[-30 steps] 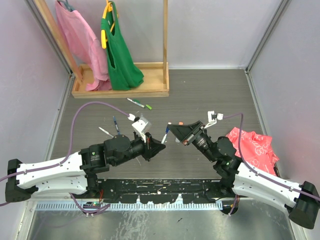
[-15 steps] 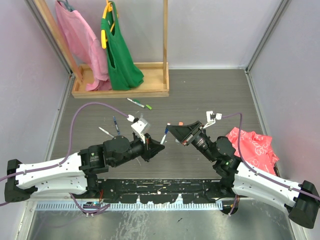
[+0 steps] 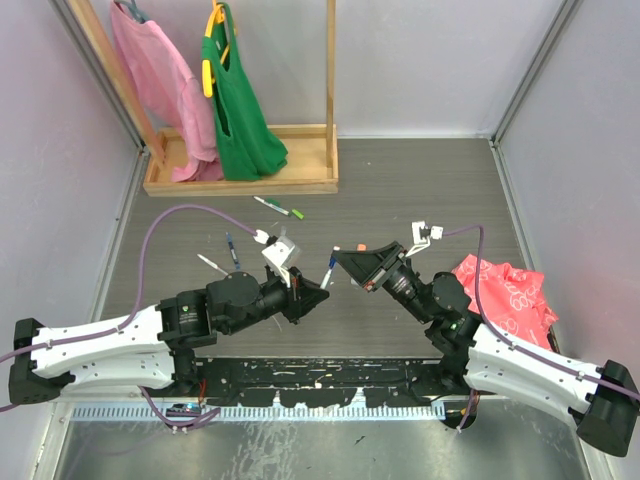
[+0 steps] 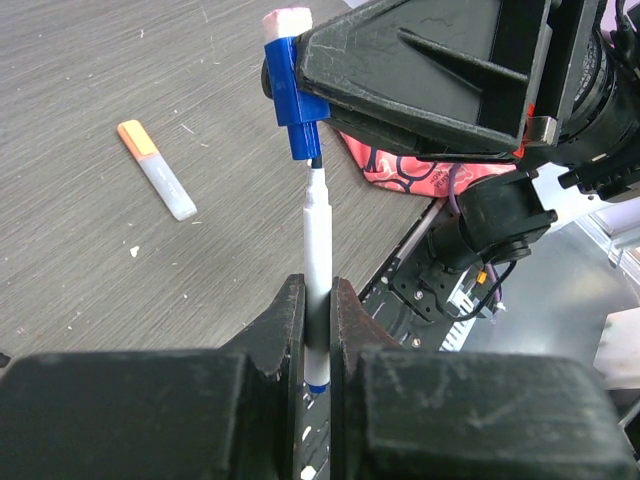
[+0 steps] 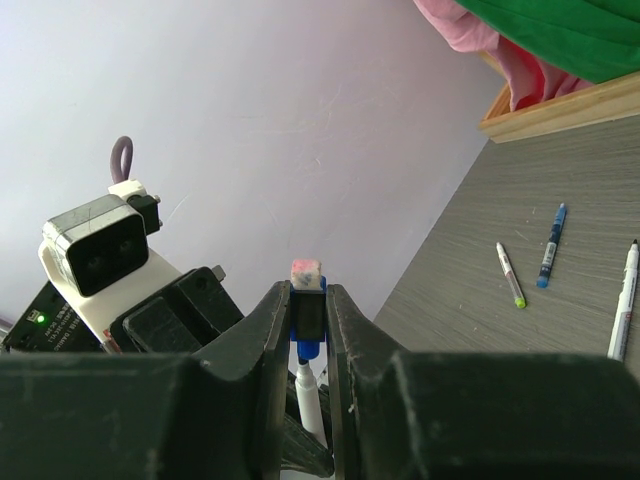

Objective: Insert the pens into the pen caps
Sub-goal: Insert the pen cap onto the pen.

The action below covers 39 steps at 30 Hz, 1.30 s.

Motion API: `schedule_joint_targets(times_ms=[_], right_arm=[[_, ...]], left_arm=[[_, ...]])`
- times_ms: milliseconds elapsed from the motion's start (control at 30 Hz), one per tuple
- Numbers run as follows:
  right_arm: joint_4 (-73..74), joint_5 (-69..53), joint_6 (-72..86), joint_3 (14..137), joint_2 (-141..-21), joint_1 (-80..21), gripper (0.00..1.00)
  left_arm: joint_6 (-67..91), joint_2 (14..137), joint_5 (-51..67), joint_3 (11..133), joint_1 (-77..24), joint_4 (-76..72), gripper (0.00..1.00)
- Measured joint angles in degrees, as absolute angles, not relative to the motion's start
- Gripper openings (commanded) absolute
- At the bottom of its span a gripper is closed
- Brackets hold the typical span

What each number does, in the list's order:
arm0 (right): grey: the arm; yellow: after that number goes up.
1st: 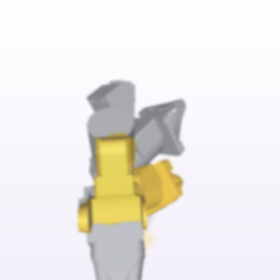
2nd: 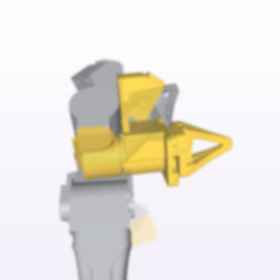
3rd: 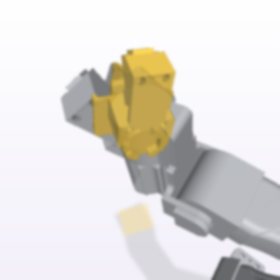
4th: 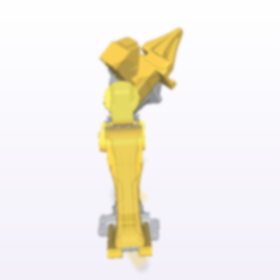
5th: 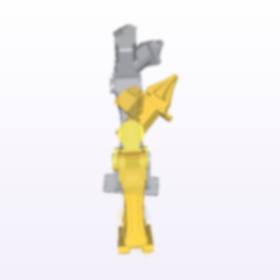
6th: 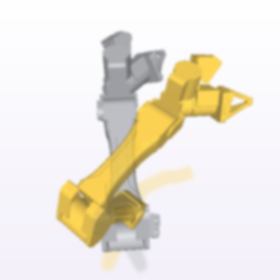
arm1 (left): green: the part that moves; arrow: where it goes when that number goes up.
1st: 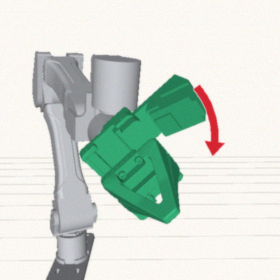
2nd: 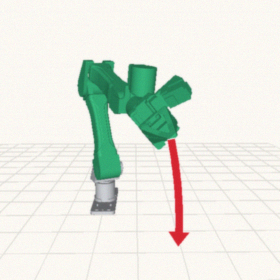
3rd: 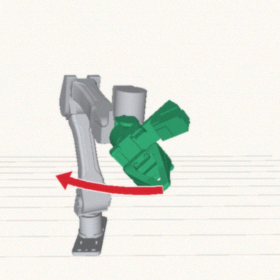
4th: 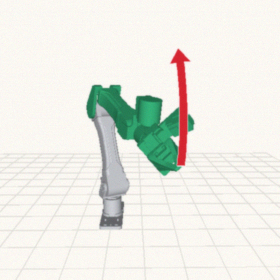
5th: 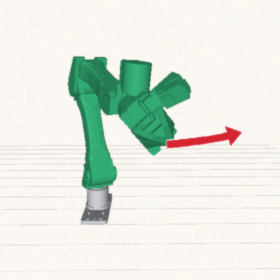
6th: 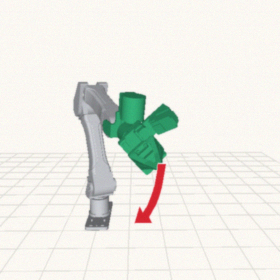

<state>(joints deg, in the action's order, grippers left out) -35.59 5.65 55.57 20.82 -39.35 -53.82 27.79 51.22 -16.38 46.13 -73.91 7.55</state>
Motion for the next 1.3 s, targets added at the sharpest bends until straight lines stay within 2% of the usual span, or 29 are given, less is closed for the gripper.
schedule_joint_targets(times_ms=[1300], right_arm=[[-37.2,2.8,55.9,20.8,-41.0,-53.8,0.0]], left_arm=[[27.7,50.5,-18.3,45.9,-74.0,7.4,0.0]])
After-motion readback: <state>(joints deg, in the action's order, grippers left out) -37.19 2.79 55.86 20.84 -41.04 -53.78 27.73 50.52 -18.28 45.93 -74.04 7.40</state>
